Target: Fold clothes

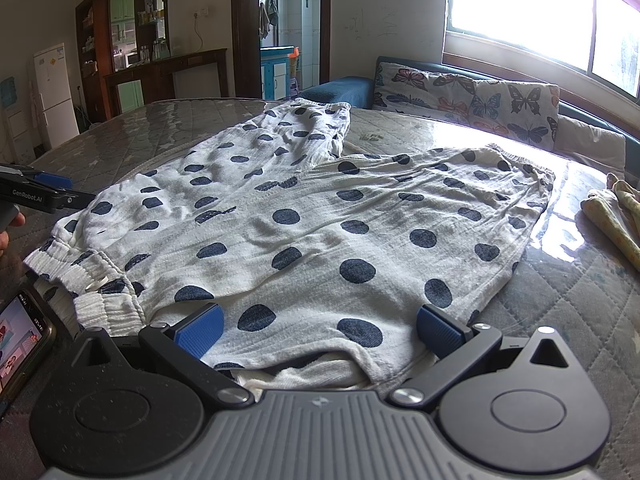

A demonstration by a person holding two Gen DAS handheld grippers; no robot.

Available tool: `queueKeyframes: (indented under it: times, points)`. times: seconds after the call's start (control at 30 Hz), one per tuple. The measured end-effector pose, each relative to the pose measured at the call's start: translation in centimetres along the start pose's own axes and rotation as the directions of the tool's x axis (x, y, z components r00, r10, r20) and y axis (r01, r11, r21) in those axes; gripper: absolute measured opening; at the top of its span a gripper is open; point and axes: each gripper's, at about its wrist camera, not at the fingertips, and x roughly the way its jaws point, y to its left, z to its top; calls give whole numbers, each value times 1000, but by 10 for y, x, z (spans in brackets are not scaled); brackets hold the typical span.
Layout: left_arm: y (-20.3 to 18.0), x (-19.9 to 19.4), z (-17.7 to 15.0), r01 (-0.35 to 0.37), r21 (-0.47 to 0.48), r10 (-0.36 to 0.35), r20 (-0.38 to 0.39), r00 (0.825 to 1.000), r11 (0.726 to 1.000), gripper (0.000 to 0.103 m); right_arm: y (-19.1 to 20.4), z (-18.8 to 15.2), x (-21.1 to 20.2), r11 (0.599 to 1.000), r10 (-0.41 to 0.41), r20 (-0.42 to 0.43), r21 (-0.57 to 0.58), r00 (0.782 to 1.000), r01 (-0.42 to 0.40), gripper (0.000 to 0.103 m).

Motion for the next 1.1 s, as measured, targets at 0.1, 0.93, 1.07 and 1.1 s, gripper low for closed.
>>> queueKeyframes:
  times: [0.1,0.93,1.07,1.1]
  points:
    - [1,0,0,0,0,0,0,1000,1000,103,1,0,0,1000,-3,-1,1,1000,3,103]
    - [1,0,0,0,0,0,0,1000,1000,103,-1,1,1,1000,-14,1,14,1000,14,103]
    - [1,0,0,0,0,0,0,1000,1000,103,-1,0,0,1000,-15,1,14,1000,15,103]
    - [1,0,0,0,0,0,0,1000,1000,103,-1,0,1,1000,-15,0,14,1000,15,103]
